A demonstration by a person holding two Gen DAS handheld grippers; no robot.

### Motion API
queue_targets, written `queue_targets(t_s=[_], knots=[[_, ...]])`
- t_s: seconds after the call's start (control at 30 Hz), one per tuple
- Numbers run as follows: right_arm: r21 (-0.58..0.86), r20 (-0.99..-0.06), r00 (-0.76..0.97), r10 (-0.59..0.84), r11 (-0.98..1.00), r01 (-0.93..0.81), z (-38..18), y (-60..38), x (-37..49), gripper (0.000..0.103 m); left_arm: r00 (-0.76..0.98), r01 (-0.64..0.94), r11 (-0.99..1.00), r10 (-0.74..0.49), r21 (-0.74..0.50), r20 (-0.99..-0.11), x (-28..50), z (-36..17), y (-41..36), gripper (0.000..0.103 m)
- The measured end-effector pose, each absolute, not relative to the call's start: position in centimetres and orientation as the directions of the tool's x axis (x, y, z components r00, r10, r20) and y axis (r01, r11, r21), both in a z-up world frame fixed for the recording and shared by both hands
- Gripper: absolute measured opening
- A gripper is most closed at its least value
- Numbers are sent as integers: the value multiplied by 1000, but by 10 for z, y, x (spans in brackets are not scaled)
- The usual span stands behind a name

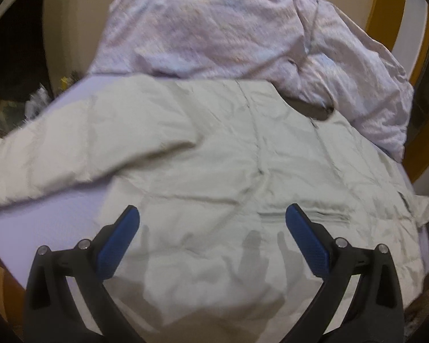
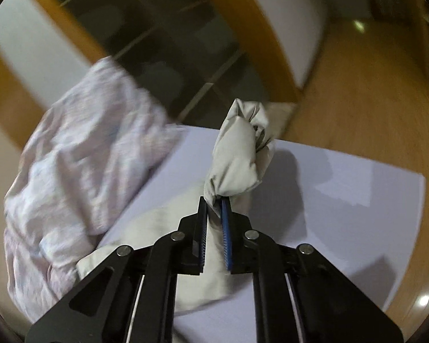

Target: Fold large clothes

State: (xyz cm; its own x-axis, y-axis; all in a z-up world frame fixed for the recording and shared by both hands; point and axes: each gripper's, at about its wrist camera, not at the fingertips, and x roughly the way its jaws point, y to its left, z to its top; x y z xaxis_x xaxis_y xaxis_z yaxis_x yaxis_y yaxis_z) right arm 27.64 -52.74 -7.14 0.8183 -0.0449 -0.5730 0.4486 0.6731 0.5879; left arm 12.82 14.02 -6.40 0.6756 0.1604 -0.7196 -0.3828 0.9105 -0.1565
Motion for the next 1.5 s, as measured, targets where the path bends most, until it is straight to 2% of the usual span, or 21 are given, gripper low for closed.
queue_targets(t_s=[0.1, 0.4, 0.47, 0.57, 0.67, 0.8, 0.87, 0.9, 0.93, 1.03, 1.13, 1.27, 1.37, 1.4, 1.43, 1.47, 1.5], knots=[[559, -533, 846, 12, 755, 342, -46, -484, 298, 10, 692, -385, 910, 177, -150, -700, 123, -57, 148, 101], [502, -442, 833, 333, 861, -77, 3, -312, 339, 9, 674, -467, 855, 180, -225, -717, 109, -57, 194, 101], [501, -439, 803, 403, 852, -154, 4, -277, 345, 2, 669, -485, 848, 203, -213, -715, 105, -57, 199, 101], [479, -450, 755, 477, 843, -246, 1, -224, 350, 2, 663, -513, 835, 238, -199, -710, 100, -55, 207, 101], [421, -501, 706, 500, 854, -305, -15, -178, 351, 2, 664, -526, 822, 238, -217, -709, 93, -56, 215, 101], [387, -577, 662, 479, 873, -295, -37, -161, 352, 6, 665, -534, 816, 245, -220, -705, 86, -57, 222, 101], [418, -631, 613, 475, 874, -247, -51, -162, 361, 23, 667, -536, 814, 247, -222, -703, 85, -57, 224, 101], [424, -654, 598, 463, 879, -217, -57, -164, 366, 39, 668, -535, 814, 245, -225, -703, 85, -57, 224, 101], [406, -673, 595, 439, 892, -199, -62, -164, 369, 46, 671, -531, 815, 237, -232, -702, 85, -58, 224, 101], [241, -704, 641, 306, 952, -189, -69, -149, 376, 46, 675, -519, 822, 227, -233, -702, 87, -58, 221, 101], [151, -735, 633, 244, 968, -198, -80, -136, 389, 47, 674, -514, 827, 226, -227, -703, 88, -59, 218, 101], [35, -766, 623, 161, 977, -209, -98, -117, 398, 61, 673, -517, 824, 223, -233, -705, 87, -60, 220, 101], [-71, -775, 628, 70, 978, -196, -111, -106, 402, 61, 670, -522, 821, 225, -233, -707, 86, -60, 222, 101], [-106, -779, 627, 35, 977, -186, -117, -104, 405, 57, 669, -523, 820, 225, -234, -708, 86, -60, 222, 101], [-133, -786, 618, 3, 976, -174, -124, -103, 408, 39, 669, -524, 819, 224, -236, -708, 86, -60, 223, 101], [-135, -793, 609, -6, 977, -167, -128, -103, 411, 36, 669, -525, 818, 224, -237, -708, 85, -61, 224, 101], [-120, -794, 608, 0, 980, -157, -131, -106, 413, 28, 669, -526, 817, 225, -237, -708, 84, -61, 224, 101]])
